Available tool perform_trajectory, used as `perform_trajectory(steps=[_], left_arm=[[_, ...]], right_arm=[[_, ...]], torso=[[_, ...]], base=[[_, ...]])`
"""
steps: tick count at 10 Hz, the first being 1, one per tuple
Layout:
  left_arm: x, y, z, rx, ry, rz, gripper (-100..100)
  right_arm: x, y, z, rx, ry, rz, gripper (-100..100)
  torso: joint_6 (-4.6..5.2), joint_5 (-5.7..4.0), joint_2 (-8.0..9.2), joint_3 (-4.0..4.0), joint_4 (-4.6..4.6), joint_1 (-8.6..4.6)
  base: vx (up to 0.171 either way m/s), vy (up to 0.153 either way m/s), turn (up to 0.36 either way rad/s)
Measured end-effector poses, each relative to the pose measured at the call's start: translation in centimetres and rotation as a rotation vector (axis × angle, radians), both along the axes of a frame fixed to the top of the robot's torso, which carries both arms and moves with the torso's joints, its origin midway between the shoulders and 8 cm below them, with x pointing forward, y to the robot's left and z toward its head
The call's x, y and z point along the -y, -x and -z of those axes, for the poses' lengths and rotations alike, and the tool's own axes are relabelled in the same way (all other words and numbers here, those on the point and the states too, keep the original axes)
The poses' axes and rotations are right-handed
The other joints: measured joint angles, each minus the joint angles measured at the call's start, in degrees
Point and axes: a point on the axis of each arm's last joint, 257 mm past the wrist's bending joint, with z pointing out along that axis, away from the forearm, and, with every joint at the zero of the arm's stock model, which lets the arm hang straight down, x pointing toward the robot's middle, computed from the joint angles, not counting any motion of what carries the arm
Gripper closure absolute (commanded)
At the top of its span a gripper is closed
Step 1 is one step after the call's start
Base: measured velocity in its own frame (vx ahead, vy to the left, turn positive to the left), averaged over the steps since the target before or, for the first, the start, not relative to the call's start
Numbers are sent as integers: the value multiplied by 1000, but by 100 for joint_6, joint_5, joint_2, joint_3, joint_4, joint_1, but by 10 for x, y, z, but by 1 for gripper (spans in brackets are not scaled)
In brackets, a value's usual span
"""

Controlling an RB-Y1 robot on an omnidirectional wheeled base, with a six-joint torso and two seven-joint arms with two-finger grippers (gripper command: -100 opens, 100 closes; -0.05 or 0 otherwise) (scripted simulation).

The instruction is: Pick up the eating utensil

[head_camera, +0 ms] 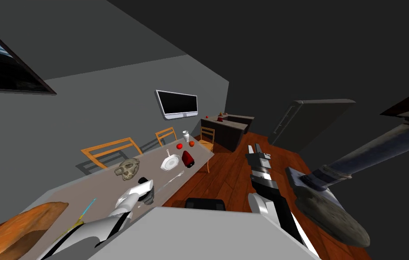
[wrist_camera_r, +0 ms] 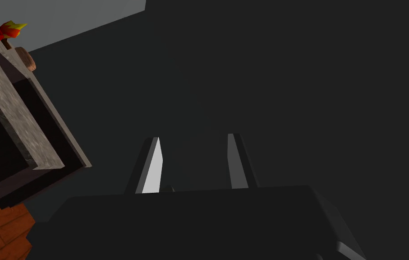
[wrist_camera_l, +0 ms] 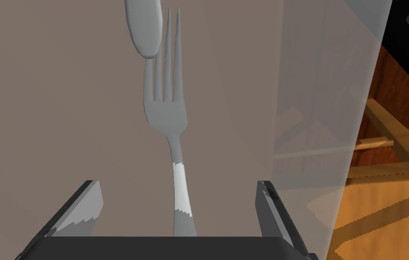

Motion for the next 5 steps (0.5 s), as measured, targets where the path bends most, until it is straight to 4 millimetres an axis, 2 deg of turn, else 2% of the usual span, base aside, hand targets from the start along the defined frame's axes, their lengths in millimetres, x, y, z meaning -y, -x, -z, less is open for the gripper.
perform_trajectory(steps=[1, 2, 5], left_arm=[[0, 1, 0, -3, 1, -2, 0], [0, 1, 0, -2, 1, -2, -100], [13, 13, 18, -5, 2, 6, -100]], right_arm=[[0, 0, 0, 0, 0, 0, 0], [0, 0, 0, 0, 0, 0, 0], [0, 0, 0, 0, 0, 0, 0]], torso=[[-3, -1, 3, 1, 0, -8], [-2, -3, 6, 3, 1, -16], [-3, 2, -16, -9, -4, 3]], base=[[2, 5, 5], [30, 28, 23], [51, 50, 23]])
